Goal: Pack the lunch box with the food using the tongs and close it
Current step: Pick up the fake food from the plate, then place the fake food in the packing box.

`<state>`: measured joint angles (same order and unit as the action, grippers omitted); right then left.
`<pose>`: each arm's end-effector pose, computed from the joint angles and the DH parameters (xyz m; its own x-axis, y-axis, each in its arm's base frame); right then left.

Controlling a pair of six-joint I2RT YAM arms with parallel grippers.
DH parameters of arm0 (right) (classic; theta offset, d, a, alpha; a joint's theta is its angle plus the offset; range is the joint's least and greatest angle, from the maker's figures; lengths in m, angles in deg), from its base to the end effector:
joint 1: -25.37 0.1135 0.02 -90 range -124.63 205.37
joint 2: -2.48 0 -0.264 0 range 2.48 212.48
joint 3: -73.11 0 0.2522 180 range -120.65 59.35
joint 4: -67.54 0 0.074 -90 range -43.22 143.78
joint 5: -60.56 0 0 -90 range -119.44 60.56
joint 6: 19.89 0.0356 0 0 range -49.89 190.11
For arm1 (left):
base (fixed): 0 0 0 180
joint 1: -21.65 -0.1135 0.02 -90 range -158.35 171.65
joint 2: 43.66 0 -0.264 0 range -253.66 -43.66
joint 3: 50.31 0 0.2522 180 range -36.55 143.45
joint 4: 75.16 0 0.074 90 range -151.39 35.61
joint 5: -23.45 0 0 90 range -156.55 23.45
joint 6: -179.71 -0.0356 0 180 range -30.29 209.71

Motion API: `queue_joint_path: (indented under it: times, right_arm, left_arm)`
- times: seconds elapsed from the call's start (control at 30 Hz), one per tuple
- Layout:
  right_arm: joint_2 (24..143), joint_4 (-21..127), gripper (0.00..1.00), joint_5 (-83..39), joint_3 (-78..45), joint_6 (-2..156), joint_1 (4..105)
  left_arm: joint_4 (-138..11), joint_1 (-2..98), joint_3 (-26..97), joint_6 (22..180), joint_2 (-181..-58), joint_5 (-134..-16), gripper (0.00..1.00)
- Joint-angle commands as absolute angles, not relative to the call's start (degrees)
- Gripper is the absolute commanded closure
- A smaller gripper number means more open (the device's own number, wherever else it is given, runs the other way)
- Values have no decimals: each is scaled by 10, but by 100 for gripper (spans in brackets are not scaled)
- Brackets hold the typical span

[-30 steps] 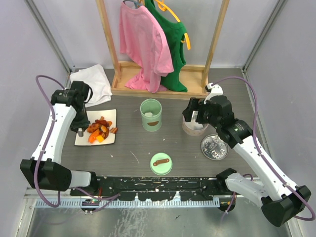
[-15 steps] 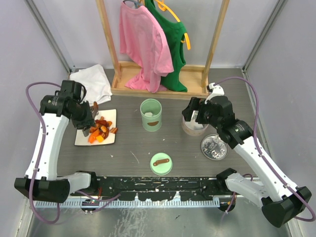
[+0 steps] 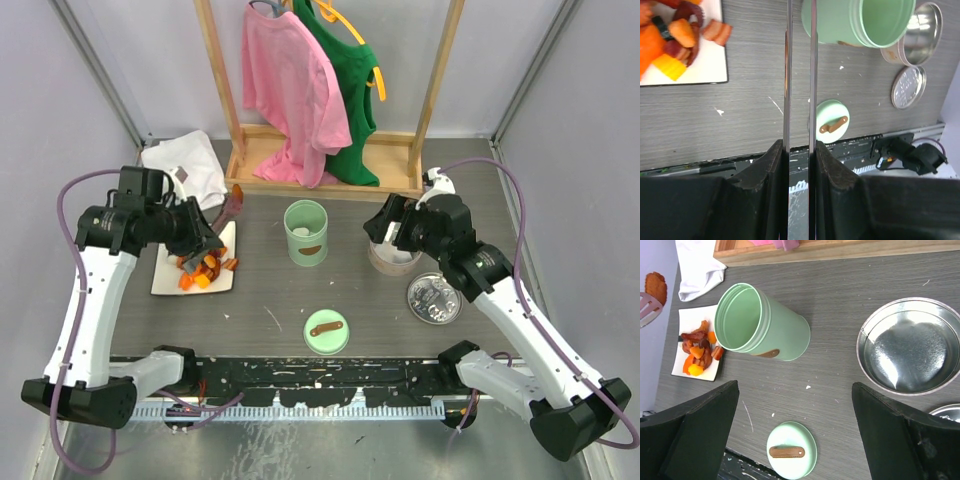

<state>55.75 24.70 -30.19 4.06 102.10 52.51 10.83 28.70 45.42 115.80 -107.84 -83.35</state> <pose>0.1803 0.0919 0.3438 -0.5795 0.2982 -0.7584 -0.1636 0.8691 0.4667 0.1801 -0.0326 0.3952 -0.8501 -0.3191 -0.4189 -0.0997 0.8787 -0.4669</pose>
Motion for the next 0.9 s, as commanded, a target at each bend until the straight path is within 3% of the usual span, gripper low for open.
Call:
queue_joint_path:
  times: [0.0, 0.3, 0.87]
  right_arm:
    - [543, 280, 0, -293, 46, 1048, 523]
    - [542, 286, 0, -278, 53, 1064, 523]
    - [537, 288, 0, -279, 58, 1067, 523]
  left_arm:
    - [38, 334, 452, 1181, -1054, -883, 83]
    - [-1, 476, 443, 1214, -1061, -854, 82]
    - [19, 561, 469, 1198, -1146, -801, 80]
